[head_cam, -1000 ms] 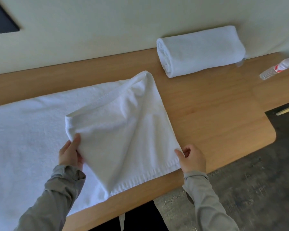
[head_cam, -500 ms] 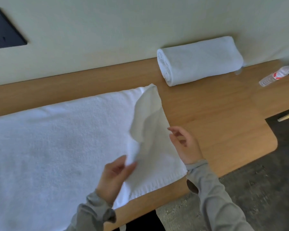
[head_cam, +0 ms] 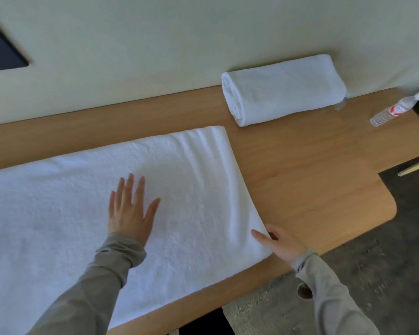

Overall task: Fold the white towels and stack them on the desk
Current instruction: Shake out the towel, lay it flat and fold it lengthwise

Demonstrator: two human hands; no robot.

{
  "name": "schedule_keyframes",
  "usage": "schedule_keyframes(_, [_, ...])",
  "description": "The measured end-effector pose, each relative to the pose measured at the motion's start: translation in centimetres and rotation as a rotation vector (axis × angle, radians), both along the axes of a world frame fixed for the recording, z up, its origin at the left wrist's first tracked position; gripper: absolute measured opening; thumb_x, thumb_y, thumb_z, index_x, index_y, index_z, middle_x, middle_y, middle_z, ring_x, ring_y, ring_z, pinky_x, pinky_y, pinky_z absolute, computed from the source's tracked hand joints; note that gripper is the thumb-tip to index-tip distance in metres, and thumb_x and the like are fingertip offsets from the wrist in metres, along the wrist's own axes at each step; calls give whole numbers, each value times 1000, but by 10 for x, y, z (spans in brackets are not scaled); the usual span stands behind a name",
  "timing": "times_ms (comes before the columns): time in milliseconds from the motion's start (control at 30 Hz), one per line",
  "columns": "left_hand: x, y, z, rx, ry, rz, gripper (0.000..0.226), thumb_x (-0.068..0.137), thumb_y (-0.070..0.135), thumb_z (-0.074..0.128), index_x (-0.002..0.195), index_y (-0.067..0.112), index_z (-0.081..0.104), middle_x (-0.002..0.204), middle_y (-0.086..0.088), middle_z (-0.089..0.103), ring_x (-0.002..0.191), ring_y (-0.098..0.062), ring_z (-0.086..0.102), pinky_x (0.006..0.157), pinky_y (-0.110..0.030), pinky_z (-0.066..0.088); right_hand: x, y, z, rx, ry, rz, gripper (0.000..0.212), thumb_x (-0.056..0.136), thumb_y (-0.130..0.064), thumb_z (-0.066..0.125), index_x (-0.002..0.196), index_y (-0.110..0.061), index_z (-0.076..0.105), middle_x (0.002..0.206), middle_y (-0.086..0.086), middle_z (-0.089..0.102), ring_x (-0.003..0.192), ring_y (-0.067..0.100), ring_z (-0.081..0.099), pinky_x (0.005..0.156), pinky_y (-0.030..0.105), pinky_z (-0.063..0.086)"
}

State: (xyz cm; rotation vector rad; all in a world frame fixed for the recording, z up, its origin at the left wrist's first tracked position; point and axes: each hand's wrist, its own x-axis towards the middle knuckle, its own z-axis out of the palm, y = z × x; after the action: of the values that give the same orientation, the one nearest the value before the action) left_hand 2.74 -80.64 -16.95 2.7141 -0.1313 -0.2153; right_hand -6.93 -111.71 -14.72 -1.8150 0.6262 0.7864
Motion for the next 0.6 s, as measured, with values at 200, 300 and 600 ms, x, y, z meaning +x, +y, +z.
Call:
schedule_keyframes(200, [12,32,-23,176,4,61,78,84,62,4,151,23,12,159,0,8,146,-21,5,118,-45,5,-14,-7,-5,-111,-204,-177,15,82,-26,70,69,-20,67,59,-8,66,51,3,58,45,15,41])
schedule_keyframes(300, [9,35,-26,199,-11,46,73,87,59,7,151,24,13,158,0,11,146,-21,9,118,-44,6,-25,-10,-14,-346,-44,-187,30,80,-30,73,63,-12,55,58,1,61,52,13,58,49,23,44])
schedule_keyframes(600, [9,33,-29,225,-31,44,67,91,52,14,149,19,22,157,-4,17,144,-25,16,116,-48,12,46,141,-10,-775,-920,240,45,95,-34,35,123,-4,54,132,15,54,127,30,47,102,44,39])
